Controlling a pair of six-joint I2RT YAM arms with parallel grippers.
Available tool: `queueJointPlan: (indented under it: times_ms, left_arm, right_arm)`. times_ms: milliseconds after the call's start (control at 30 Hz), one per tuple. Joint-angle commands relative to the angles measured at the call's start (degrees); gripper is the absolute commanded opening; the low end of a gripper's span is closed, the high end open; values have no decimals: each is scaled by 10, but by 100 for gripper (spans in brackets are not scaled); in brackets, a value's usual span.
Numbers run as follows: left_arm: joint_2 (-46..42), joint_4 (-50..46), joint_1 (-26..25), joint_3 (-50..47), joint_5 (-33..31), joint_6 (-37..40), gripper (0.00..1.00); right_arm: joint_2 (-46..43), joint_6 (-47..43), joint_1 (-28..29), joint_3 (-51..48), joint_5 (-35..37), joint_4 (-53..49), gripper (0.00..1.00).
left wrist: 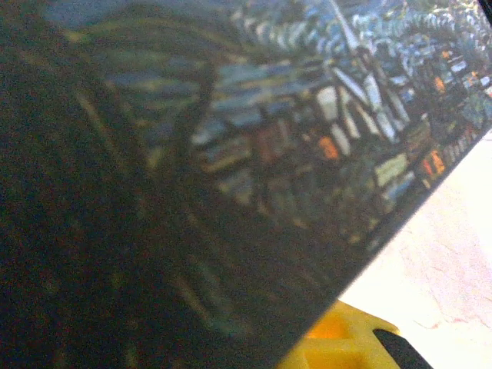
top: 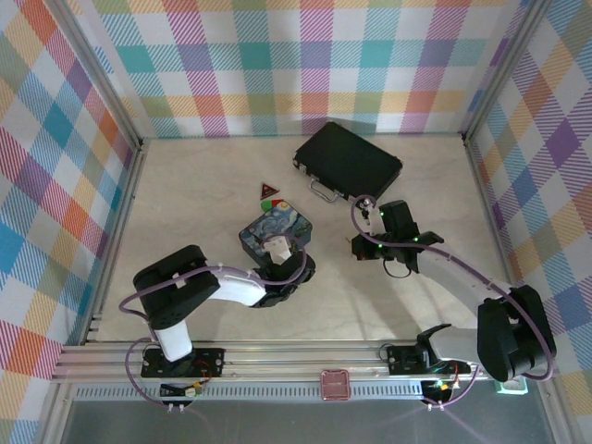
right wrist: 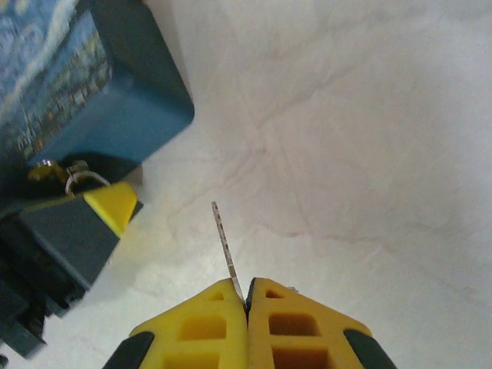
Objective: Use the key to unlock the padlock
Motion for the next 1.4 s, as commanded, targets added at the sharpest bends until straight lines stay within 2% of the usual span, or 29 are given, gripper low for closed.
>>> queueJointPlan:
  times_ms: [0, 200, 333, 633, 800, 900, 1167, 1367]
  left_arm:
    - [-39, -16, 18, -28, 80, -19, 0]
    - [-83, 51, 48, -85, 145, -63, 0]
    - [-125, 62, 54, -109, 162, -77, 0]
    - [-195, 85, 79, -127, 205, -95, 0]
    - [-217, 96, 81, -142, 184, -98, 0]
    - [-215, 138, 82, -158, 174, -102, 0]
    - [-213, 168, 86, -162, 155, -102, 0]
    - [-205, 187, 93, -154, 153, -79, 0]
  right_arm:
    - [6, 20, -4, -21, -73, 54, 0]
    - [11, 45, -4, -61, -146, 140, 0]
    - [21, 94, -3, -102, -196, 241, 0]
    - [104, 161, 39, -110, -271, 395, 0]
    - [152, 195, 59, -101, -292, 454, 0]
    - [173, 224, 76, -95, -300, 487, 0]
    - [234, 342, 105, -86, -256, 545, 0]
    - [255, 365, 123, -67, -255, 559, 0]
